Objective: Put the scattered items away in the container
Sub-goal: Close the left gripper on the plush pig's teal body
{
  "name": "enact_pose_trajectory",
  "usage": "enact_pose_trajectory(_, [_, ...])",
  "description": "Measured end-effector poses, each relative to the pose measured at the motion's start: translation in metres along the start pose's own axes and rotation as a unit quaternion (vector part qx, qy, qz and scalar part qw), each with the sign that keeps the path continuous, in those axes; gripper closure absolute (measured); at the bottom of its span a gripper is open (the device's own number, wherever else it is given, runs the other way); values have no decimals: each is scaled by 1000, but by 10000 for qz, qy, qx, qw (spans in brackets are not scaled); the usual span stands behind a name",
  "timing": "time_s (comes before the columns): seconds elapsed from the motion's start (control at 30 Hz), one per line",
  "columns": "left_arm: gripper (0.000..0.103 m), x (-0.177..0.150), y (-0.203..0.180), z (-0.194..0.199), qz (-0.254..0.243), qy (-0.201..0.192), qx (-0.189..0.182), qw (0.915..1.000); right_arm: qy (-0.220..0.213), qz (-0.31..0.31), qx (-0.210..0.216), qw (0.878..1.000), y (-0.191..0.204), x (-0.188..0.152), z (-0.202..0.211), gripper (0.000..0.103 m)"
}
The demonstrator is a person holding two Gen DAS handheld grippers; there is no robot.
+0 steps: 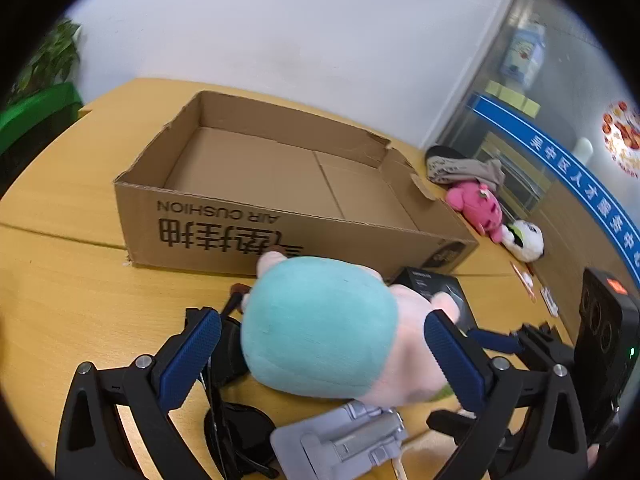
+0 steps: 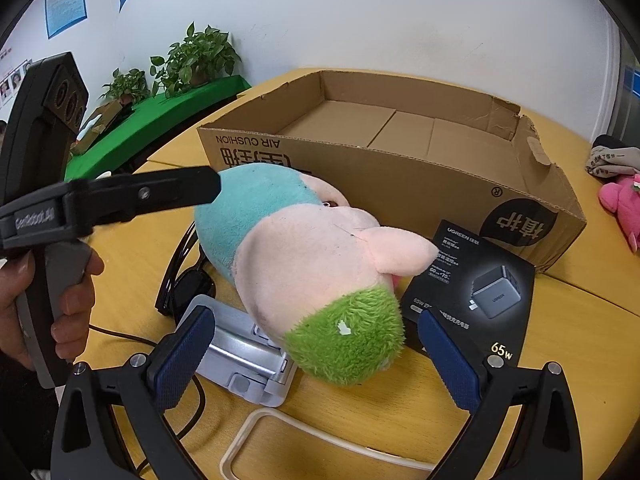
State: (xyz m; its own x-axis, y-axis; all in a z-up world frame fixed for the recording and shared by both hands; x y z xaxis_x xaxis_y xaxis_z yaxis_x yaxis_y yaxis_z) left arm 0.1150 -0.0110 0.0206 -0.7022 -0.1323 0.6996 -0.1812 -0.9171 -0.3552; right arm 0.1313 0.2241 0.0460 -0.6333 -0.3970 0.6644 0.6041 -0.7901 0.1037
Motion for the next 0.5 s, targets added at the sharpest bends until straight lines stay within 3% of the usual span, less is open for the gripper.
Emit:
enact_pose_trajectory(0.23, [15,-4,13,-18,244,326,-95,9991,114,70,-18,9999,4,3,-15,0])
enact_pose_trajectory(0.43, [16,-7,14,-25,271,432,-273,9983,174,119,8,9998,7,4,-22,0])
enact_pose_trajectory(0.5, [23,-8,14,-26,295,448,-331,9980,182,150,-9,9997,9,4,-24,0])
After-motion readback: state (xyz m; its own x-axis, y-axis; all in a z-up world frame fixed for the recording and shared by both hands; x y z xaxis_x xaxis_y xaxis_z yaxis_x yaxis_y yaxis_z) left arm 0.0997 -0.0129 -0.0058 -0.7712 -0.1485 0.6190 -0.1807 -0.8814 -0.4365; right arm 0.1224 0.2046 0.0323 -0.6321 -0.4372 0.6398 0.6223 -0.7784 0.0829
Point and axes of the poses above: each gripper's, at about its wrist camera, not at the fingertips, and z roughly against the way its jaws point, y to its left, x to its top, the point moved 1 cm from there along -z, roughly the way its jaws point, and after that the axes turned 3 degrees about -z, right-handed, at the moved point
